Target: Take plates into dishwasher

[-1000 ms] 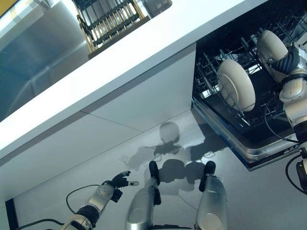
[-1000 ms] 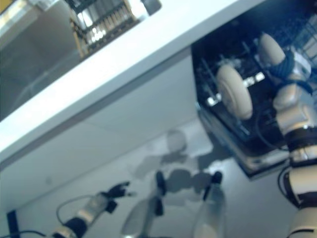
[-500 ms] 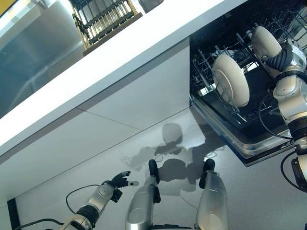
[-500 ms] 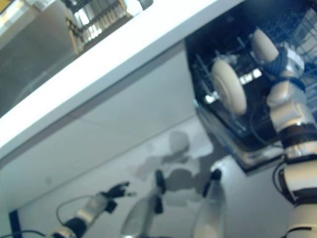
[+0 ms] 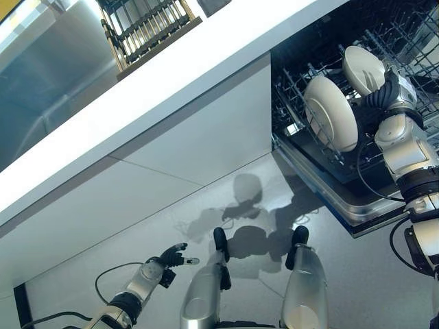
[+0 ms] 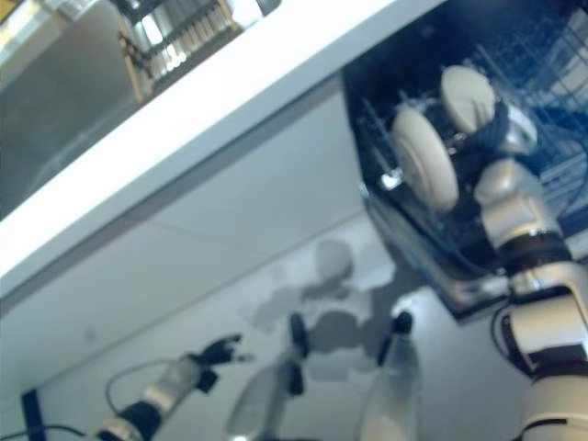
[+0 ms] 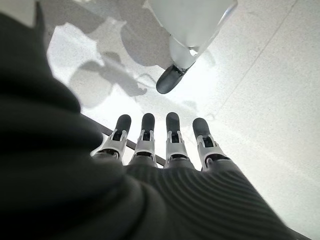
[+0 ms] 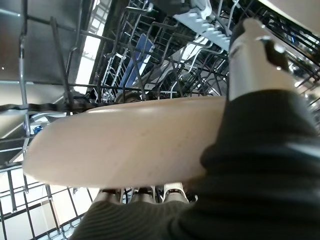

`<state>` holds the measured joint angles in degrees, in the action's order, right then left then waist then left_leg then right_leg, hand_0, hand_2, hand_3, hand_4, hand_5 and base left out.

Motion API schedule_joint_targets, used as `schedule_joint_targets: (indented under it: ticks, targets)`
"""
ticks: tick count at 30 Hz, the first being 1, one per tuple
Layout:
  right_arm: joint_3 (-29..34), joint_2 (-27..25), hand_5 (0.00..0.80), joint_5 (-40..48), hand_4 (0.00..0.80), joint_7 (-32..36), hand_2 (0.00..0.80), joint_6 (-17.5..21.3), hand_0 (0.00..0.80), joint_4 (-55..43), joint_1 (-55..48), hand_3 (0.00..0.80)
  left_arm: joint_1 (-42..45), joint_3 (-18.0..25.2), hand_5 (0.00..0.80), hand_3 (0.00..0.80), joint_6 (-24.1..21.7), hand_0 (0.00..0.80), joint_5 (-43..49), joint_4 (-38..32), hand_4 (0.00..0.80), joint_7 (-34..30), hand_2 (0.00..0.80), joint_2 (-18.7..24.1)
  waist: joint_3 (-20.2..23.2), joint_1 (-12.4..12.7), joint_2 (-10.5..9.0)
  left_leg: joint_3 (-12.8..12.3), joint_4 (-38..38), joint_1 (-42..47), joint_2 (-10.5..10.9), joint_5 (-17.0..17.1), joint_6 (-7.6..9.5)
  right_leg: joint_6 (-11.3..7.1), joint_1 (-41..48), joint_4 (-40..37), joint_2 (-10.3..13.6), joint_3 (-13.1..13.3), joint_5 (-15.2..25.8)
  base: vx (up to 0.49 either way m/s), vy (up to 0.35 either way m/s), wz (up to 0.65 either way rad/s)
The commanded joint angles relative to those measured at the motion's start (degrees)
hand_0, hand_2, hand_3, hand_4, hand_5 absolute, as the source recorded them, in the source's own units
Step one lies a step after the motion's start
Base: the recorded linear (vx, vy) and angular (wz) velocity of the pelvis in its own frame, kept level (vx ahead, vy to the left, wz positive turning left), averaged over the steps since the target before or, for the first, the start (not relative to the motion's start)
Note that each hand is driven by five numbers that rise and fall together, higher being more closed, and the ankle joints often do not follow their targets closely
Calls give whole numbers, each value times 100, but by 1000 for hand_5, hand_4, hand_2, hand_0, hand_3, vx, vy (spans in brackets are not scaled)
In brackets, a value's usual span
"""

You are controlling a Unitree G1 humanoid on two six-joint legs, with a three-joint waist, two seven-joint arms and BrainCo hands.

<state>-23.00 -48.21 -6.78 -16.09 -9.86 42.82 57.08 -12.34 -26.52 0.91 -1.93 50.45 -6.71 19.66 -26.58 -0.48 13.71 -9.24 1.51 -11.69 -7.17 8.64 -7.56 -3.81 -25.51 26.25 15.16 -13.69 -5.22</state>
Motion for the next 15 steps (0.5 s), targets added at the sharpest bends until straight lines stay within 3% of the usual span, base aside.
schedule_joint_targets:
  ticks: [1,15]
  targets:
    - [-26,83,0,230,0,-94,0,411,0,-6,229,0,-201,-233,0,0,91,0,7,-48,0,51,0,244,-303,143,-92,24,-83,-82,-180,133,109,-65,387,-61,31,121,-101,0,0,0]
    - [138,-111,0,482,0,-460,0,616,0,-56,261,0,-139,-225,0,0,160,0,68,-115,0,90,0,286,-46,84,-92,-107,35,199,-184,115,81,-96,793,-578,-16,82,64,-7,19,-1]
